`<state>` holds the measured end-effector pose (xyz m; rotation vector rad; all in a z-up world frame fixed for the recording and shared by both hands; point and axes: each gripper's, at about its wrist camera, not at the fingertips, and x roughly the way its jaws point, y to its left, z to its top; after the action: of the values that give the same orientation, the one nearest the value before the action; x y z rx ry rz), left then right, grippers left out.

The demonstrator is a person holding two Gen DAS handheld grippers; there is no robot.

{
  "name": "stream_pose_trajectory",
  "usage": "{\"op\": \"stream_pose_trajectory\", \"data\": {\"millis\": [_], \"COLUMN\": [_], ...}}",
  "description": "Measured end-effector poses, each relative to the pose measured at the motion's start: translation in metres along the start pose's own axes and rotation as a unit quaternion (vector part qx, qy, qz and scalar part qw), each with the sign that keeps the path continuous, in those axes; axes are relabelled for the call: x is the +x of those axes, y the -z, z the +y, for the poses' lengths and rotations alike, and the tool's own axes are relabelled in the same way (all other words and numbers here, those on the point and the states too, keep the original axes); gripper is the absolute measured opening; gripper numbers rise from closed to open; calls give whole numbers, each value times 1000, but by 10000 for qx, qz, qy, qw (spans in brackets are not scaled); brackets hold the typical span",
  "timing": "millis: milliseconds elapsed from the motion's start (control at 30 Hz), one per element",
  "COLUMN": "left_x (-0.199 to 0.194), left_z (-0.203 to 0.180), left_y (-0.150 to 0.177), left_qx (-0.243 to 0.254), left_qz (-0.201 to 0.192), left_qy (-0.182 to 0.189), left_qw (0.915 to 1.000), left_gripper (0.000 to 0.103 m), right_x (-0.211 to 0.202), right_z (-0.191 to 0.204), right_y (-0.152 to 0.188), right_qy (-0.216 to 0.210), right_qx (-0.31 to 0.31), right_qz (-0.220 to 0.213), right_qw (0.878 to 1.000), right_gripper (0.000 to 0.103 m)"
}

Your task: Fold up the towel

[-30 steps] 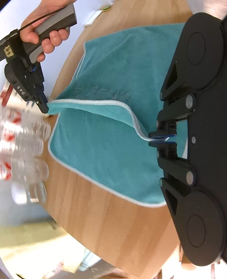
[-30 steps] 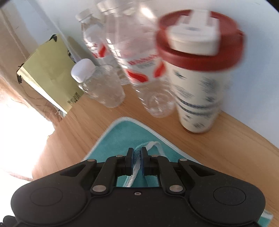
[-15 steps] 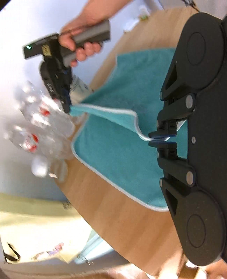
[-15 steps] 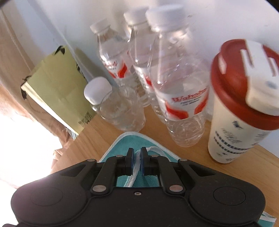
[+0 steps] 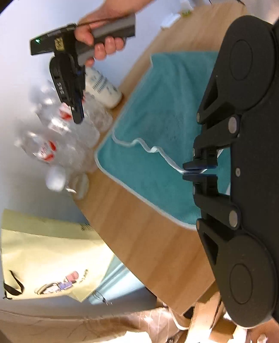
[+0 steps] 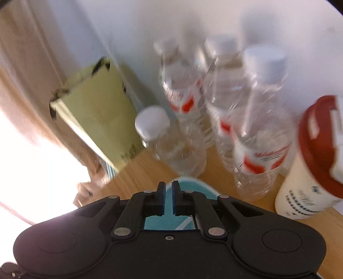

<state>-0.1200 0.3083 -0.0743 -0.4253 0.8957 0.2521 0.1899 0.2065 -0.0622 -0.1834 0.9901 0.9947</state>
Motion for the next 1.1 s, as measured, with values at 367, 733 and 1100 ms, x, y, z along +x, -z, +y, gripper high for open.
{"op": "stream_pose_trajectory", "data": {"millis": [367,733,1100], "left_x": [22,33,18], "left_z": [13,6,-3], "left_y": [0,-6,-16], "left_qx": [-120,-38,62], "left_qz": [420,774,546], "left_qy": [-94,-288,-398], "left_qw": [9990,9966,9977], "left_gripper": [4,4,4], "right_x": [61,82,14], "right_z": [-13,-6,4], "right_y": [21,10,5], "right_qy": [480,-41,4], "right_qx": [-1908,-2458,-2314], "right_qz": [891,1468,331], "right_qw": [9764,9581,9723], "right_gripper": [29,8,6]}}
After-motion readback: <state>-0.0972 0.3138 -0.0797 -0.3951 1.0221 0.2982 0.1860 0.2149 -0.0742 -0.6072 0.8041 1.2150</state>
